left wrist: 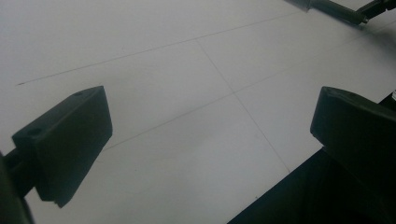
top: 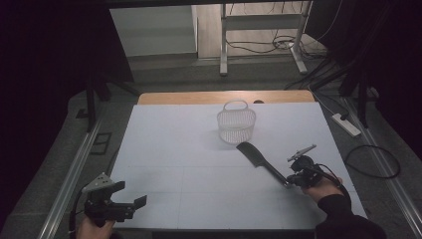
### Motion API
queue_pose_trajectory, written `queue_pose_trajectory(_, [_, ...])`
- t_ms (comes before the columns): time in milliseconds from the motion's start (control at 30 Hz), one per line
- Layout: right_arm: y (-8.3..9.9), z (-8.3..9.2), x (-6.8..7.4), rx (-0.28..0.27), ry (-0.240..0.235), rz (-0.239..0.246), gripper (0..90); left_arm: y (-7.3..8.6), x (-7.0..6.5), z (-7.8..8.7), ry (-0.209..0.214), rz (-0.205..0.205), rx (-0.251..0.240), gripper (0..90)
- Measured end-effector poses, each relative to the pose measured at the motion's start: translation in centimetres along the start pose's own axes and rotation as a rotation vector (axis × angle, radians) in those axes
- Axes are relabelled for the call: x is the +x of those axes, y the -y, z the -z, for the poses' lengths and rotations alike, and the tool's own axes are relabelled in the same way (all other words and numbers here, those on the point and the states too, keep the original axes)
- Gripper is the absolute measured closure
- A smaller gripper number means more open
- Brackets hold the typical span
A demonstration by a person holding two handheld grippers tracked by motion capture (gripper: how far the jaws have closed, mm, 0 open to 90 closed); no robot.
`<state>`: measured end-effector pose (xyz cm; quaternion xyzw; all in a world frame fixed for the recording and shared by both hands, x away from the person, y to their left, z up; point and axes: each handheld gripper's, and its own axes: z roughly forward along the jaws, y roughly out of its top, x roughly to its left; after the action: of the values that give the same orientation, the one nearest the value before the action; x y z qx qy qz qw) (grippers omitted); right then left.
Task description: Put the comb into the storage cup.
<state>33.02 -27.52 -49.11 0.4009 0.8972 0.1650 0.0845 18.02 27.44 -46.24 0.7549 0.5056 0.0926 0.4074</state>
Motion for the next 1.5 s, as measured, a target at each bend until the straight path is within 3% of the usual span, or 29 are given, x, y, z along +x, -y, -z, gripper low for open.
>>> queue_pose_trajectory(500, [0.8, 0.6, 1.4, -0.010, -0.029, 0.018, 89.4, 0.0, 0.0, 0.0, -0.001, 0.002, 0.001, 0.0])
queue_pose_trajectory(767, [1.1, 1.5, 1.4, -0.040, -0.005, 0.014, 89.2, 0.0, 0.0, 0.0, 0.000, 0.002, 0.000, 0.0])
queue_pose_trajectory(967, [1.2, 2.6, 1.5, -0.095, 0.021, 0.005, 78.3, 0.0, 0.0, 0.0, -0.001, 0.004, 0.000, 0.0])
queue_pose_trajectory(1133, [1.1, 3.4, 1.5, -0.143, 0.026, -0.017, 62.6, 0.0, 0.0, 0.0, -0.001, 0.005, 0.001, 0.0])
queue_pose_trajectory(1500, [0.2, 3.8, 2.0, -0.157, -0.002, -0.028, 29.6, 0.0, 0.0, 0.0, -0.001, 0.004, 0.002, 0.0])
